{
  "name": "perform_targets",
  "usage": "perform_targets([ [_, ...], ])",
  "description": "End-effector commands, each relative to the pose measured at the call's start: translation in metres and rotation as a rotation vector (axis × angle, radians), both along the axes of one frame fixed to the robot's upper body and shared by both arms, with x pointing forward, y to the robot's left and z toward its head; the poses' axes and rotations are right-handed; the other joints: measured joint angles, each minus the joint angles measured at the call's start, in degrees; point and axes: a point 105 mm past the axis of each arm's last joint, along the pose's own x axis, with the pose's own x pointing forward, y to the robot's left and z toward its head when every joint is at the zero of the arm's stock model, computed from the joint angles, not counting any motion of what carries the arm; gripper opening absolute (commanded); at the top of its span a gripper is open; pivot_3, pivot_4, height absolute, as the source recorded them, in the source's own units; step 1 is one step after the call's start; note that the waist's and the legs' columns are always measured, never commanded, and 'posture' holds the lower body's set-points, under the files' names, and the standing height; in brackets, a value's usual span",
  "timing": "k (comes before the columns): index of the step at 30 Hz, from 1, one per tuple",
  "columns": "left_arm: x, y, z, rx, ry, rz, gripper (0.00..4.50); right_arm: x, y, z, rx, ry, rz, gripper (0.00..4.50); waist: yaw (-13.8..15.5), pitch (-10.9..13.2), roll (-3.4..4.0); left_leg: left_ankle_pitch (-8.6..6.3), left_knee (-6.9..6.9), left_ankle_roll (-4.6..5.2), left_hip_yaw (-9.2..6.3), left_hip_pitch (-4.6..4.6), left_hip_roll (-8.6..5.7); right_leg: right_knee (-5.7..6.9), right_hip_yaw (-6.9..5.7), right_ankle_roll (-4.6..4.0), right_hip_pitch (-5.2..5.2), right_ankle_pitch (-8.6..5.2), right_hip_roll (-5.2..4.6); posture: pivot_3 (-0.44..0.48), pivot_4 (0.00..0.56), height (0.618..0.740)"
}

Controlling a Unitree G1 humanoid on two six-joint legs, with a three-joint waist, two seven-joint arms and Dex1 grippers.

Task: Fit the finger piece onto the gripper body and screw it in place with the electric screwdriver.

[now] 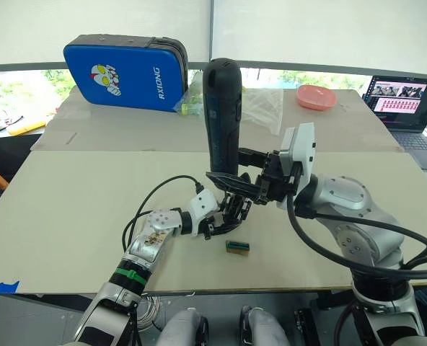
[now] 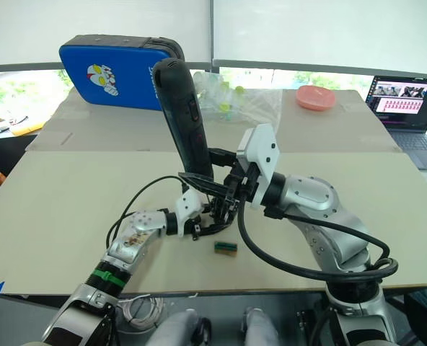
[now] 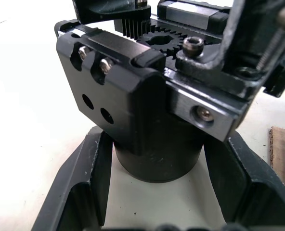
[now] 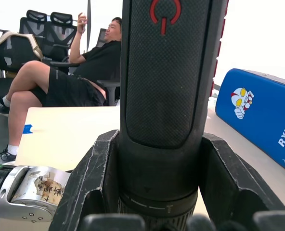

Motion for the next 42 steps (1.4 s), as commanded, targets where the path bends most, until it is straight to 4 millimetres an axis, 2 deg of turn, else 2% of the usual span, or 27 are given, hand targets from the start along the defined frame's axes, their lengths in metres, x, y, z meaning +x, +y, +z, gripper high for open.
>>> perform_targets([
  [1,-0.0039,0.0009,-0.0101,0.021,0.031,0.006,2.27,-0.0068,-0.0014,0.0147,0.041,-0.081,0.009,1.88,0.0,0.0,0.0,0.0,0.0,0.0,0.0,0.0,0.0,0.0,0.0,0.0,0.0,0.0,0.0,0.0,0.15,0.74],
  [26,-0.0033,0.0027,-0.01,0.021,0.032,0.012,2.27,-0.0032,-0.0045,0.0049,0.04,-0.066,-0.019,1.88,-0.1,0.0,0.01,0.03,0.0,-0.05,0.0,0.01,0.01,0.02,-0.01,0.0,-0.01,0.0,0.03,0.0,0.15,0.74],
  [42,-0.0036,0.002,-0.0099,0.022,0.031,0.005,2.27,-0.0035,-0.0042,0.0054,0.021,-0.088,-0.024,1.88,-0.1,0.0,0.01,0.03,-0.01,-0.06,0.0,0.03,0.01,0.03,-0.01,0.0,-0.01,0.0,0.04,0.0,0.15,0.74],
])
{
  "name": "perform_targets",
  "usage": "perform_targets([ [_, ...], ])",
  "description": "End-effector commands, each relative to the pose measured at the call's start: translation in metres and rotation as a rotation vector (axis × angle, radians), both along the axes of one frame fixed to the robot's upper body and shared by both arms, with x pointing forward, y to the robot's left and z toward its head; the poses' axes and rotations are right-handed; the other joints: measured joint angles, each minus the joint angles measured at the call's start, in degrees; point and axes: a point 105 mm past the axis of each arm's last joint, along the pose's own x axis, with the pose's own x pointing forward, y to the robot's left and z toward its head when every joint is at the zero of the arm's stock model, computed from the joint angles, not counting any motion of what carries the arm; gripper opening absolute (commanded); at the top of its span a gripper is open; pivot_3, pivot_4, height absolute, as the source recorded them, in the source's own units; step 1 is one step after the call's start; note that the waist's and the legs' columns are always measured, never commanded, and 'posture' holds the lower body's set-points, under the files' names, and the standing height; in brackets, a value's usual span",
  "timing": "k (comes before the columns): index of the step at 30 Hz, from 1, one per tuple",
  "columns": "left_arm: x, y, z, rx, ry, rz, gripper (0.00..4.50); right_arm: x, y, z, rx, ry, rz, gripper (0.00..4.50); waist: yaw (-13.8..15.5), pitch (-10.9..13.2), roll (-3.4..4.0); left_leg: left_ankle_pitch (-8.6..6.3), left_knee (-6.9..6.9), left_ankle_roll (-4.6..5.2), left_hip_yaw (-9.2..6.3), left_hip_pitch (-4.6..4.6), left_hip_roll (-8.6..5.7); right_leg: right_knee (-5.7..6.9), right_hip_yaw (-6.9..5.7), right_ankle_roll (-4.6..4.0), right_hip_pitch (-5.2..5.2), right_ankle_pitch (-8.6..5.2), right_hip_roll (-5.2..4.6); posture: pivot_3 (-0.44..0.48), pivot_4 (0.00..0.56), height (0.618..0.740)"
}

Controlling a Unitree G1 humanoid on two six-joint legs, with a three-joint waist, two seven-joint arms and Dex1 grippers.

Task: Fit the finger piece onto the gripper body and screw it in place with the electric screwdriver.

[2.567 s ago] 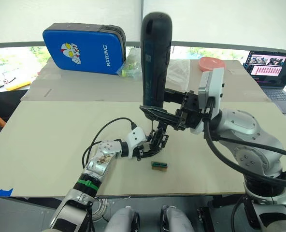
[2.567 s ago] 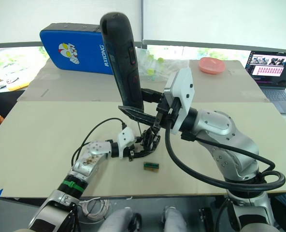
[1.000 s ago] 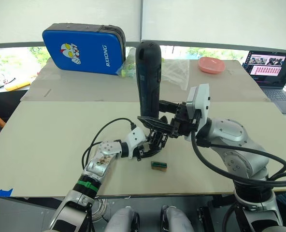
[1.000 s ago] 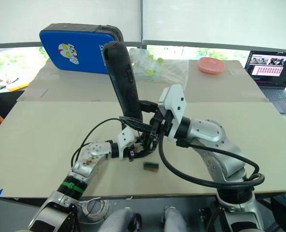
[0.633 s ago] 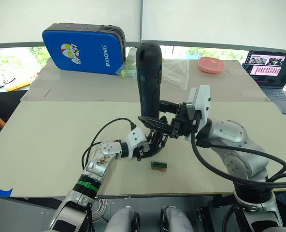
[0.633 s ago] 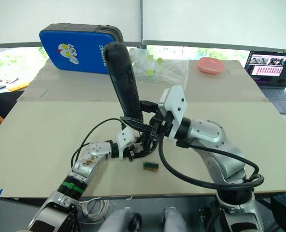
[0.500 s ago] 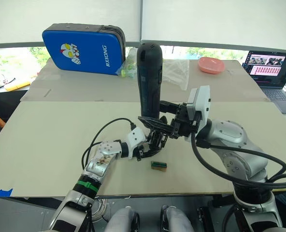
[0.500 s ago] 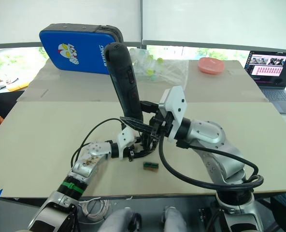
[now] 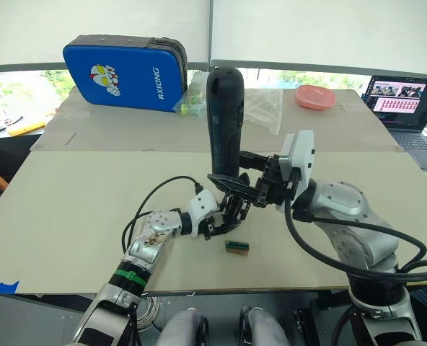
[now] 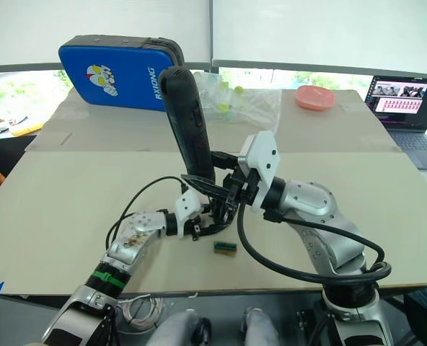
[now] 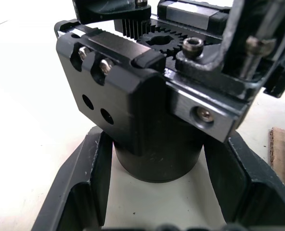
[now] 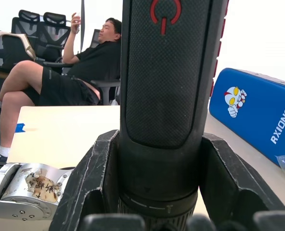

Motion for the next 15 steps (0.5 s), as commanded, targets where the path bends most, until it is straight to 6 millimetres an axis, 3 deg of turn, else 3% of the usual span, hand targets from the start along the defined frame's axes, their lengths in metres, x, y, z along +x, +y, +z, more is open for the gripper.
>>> perform_targets([
  [1,-0.003,0.001,-0.009,0.025,0.032,-0.002,2.27,-0.006,-0.002,0.013,0.015,-0.076,0.004,1.88,0.0,0.0,0.0,0.0,0.0,0.0,0.0,0.0,0.0,0.0,0.0,0.0,0.0,0.0,0.0,0.0,0.15,0.74],
  [15,-0.003,0.002,-0.008,0.024,0.027,0.002,2.27,0.002,-0.006,0.0,0.037,-0.039,-0.035,1.88,0.0,0.0,0.0,0.0,0.0,0.0,0.0,0.02,0.0,0.0,0.0,0.0,0.01,0.0,0.02,0.0,0.15,0.74],
])
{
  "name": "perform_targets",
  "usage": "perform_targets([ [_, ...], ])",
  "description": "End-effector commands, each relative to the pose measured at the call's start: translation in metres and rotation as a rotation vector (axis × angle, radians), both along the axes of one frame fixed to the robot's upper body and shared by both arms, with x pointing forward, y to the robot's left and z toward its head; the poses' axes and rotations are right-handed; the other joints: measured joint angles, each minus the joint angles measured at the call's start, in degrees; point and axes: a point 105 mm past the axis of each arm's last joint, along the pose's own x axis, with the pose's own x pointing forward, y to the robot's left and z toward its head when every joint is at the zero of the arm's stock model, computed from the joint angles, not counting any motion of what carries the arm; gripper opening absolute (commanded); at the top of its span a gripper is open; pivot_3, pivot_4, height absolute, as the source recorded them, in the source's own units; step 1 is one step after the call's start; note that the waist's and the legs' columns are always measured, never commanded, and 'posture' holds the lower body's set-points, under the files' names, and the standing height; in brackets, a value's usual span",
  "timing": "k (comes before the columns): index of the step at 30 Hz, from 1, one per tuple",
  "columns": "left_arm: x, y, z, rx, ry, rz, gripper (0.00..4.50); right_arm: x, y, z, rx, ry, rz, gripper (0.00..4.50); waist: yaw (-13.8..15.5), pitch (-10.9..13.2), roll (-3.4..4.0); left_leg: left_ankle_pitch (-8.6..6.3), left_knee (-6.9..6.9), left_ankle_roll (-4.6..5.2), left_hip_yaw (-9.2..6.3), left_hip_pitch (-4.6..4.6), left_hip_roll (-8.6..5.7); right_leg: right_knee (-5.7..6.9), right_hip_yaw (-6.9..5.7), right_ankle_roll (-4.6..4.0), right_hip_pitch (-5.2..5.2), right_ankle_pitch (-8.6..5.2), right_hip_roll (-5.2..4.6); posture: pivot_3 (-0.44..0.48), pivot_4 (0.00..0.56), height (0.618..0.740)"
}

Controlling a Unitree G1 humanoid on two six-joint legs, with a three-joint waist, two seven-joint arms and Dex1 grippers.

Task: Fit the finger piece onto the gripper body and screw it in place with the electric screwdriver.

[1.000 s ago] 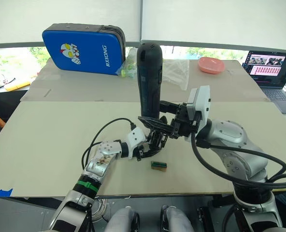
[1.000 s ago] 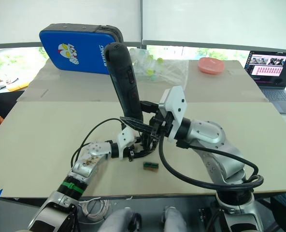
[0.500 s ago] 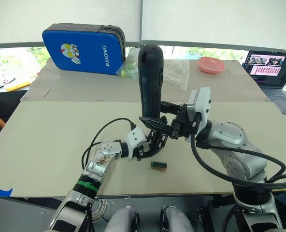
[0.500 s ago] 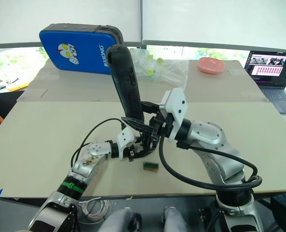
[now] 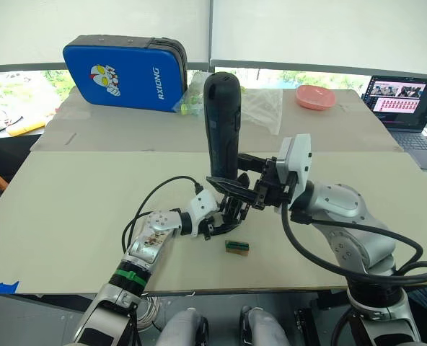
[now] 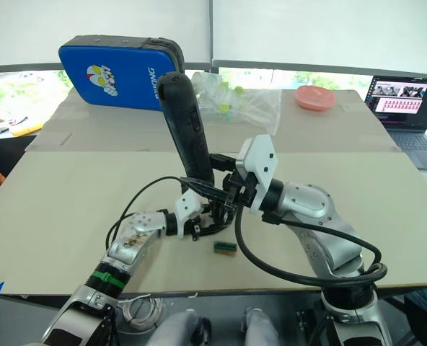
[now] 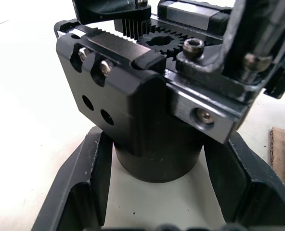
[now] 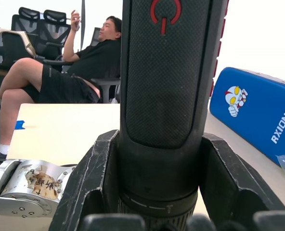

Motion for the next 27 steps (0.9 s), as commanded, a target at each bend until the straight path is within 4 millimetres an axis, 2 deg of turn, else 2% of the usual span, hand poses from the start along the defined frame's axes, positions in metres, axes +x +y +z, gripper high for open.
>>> perform_targets([
  [1,-0.003,0.002,-0.008,0.024,0.028,0.001,2.27,0.002,-0.008,0.004,0.037,-0.026,-0.035,1.88,0.0,0.0,0.0,0.0,0.0,0.0,0.0,0.01,0.0,0.0,0.0,0.0,0.01,0.0,0.0,0.0,0.15,0.74],
  [14,-0.003,0.004,-0.007,0.029,0.02,0.0,2.27,0.016,-0.015,-0.005,0.091,0.056,-0.124,1.88,-0.2,0.0,0.0,-0.09,-0.09,0.14,0.0,0.38,0.04,0.01,0.07,0.0,0.05,0.0,-0.01,0.0,0.15,0.74],
  [27,-0.003,0.003,-0.007,0.017,0.026,0.007,2.27,0.011,-0.007,-0.019,0.046,0.073,-0.119,1.88,-0.6,0.0,0.04,-0.14,-0.09,0.22,0.0,0.44,0.04,0.02,0.08,0.0,0.09,0.0,-0.03,0.0,0.15,0.74],
])
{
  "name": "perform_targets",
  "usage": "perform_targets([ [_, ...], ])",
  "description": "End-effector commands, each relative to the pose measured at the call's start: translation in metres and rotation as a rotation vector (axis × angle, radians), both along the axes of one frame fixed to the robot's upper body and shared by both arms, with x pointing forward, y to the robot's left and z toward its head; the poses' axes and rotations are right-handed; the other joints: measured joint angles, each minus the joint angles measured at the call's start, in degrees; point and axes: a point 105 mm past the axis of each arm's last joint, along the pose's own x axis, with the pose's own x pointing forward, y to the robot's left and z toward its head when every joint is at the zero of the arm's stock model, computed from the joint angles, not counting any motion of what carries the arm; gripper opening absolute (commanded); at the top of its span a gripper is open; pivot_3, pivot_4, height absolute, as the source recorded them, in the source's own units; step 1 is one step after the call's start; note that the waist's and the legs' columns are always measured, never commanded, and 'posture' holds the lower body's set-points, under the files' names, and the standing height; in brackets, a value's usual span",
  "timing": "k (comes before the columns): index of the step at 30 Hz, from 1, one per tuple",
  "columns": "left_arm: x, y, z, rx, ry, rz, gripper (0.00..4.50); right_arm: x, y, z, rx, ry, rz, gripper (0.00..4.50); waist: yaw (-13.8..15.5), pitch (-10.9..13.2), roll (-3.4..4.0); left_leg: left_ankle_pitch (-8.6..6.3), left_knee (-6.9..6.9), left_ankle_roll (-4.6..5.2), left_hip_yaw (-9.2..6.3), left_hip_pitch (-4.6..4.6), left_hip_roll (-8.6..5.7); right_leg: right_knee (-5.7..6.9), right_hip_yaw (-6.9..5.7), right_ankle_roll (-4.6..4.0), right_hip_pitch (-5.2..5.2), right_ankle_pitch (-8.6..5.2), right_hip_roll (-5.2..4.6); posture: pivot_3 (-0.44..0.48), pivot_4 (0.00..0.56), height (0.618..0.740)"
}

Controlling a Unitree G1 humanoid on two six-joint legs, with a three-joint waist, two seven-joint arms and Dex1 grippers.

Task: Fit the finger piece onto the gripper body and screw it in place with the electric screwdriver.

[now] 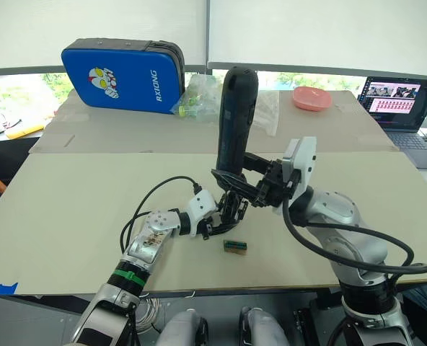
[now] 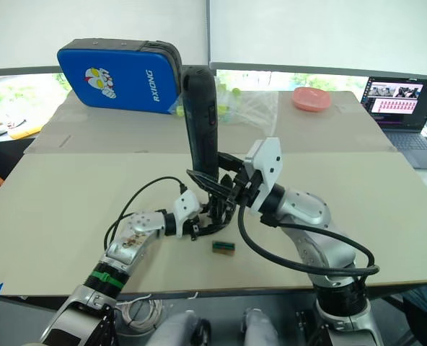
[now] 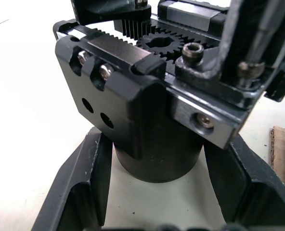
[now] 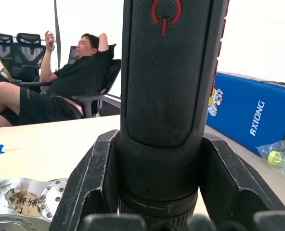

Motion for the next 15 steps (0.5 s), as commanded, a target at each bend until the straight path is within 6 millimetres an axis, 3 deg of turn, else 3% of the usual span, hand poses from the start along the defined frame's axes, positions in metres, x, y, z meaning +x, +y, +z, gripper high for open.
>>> perform_targets([
  [1,-0.005,0.0,-0.007,0.009,0.028,-0.006,2.27,0.004,-0.001,-0.014,-0.056,0.023,-0.033,1.88,0.0,0.0,0.01,0.0,0.0,0.0,0.0,0.01,0.0,0.0,0.0,0.0,0.01,0.0,0.0,0.0,0.15,0.74],
  [15,-0.004,-0.001,-0.007,0.009,0.033,-0.005,2.27,0.009,0.004,-0.03,-0.107,0.015,-0.033,1.88,-0.2,-0.1,0.03,-0.02,-0.01,0.03,0.0,0.12,0.02,0.01,0.0,0.04,0.08,-0.02,0.0,0.0,0.15,0.74],
])
